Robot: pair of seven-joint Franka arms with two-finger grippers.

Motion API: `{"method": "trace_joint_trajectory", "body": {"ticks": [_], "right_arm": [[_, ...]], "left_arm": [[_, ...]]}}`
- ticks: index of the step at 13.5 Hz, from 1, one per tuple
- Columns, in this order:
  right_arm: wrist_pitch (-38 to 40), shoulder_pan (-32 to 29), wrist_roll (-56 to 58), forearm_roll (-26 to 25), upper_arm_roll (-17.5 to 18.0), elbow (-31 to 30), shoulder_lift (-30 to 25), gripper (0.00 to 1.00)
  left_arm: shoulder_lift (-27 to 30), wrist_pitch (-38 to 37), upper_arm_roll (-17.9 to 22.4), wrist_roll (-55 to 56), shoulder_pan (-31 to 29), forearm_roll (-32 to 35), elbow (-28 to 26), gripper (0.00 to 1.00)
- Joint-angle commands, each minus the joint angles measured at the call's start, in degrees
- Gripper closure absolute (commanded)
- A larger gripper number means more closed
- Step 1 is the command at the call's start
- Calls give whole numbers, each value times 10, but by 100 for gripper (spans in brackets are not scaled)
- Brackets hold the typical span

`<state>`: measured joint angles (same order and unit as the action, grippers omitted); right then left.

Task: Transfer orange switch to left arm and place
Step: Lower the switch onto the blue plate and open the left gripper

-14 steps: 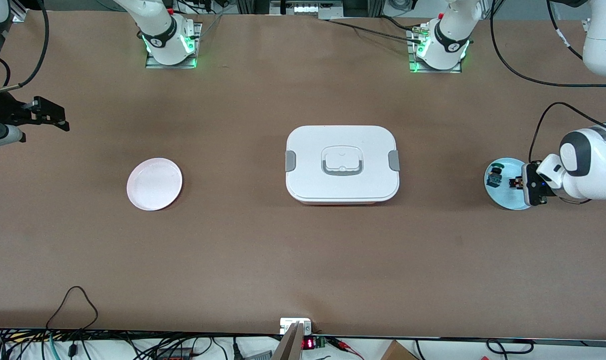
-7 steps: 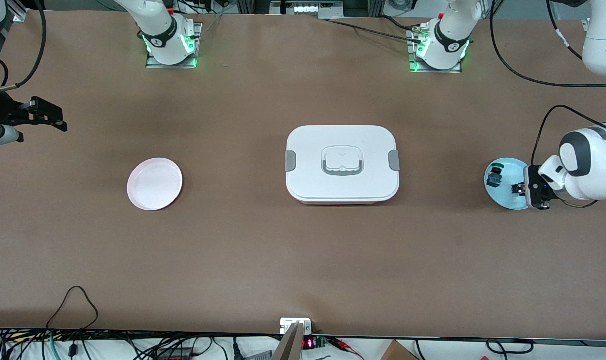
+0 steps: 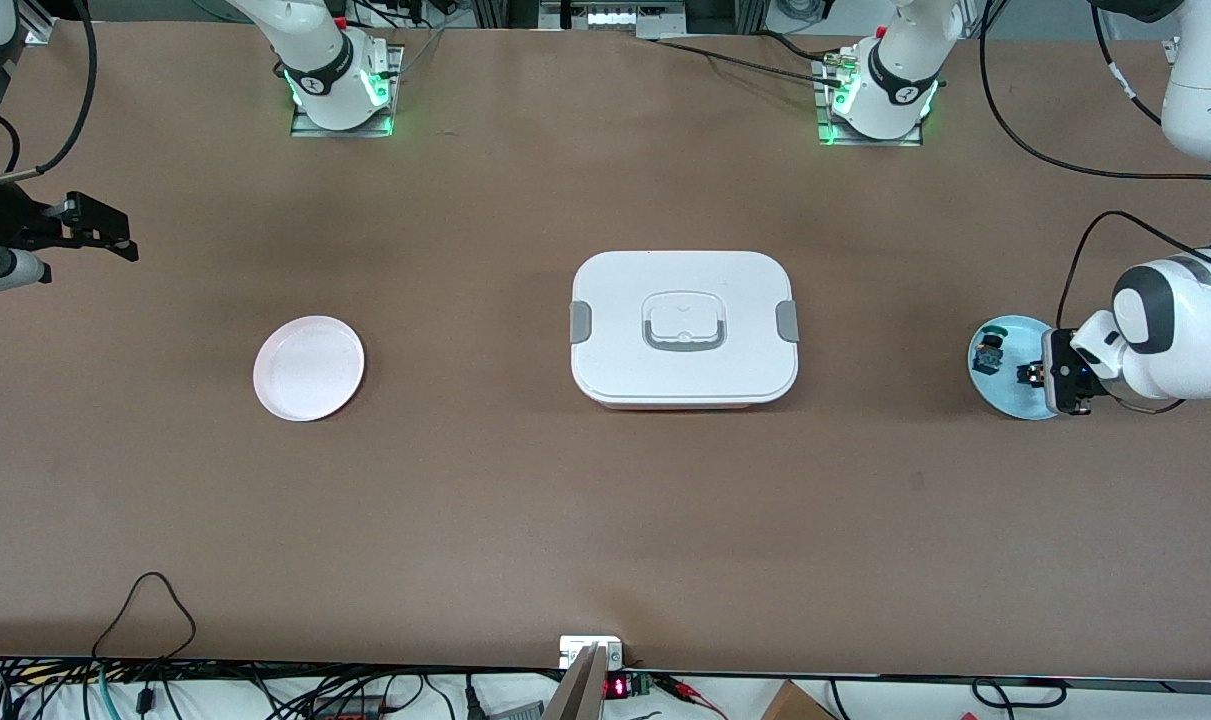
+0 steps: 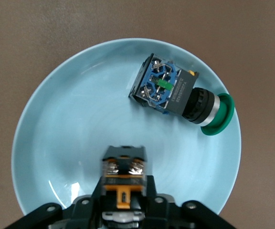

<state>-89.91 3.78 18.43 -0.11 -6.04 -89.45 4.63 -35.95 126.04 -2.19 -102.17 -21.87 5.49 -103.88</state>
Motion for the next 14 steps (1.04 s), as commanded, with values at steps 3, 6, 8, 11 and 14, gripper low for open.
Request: {"method": "trace_joint_trajectory", "body": {"ticks": [3,6,8,11,14], "right_arm": [[5,-4,7,-2,0,-1,-4,0],[1,-4,9,-2,-1,0,-4,0],[1,-4,9,-2,-1,0,-4,0],[1,-3,9,-2,-1,0,-4,0],[1,-3,9,-2,0,0,-4,0]], "left_arm": [[75,-59,-17,-17,5,-18,-6,0],[110,-87,-22,-16,9,-18,-3,0],[131,-106,-24,-15,10,-54,0,0],[164,-115,-23,-2,11,-81,0,0],[195,-162,-23,70,36,-84,5,0]]}}
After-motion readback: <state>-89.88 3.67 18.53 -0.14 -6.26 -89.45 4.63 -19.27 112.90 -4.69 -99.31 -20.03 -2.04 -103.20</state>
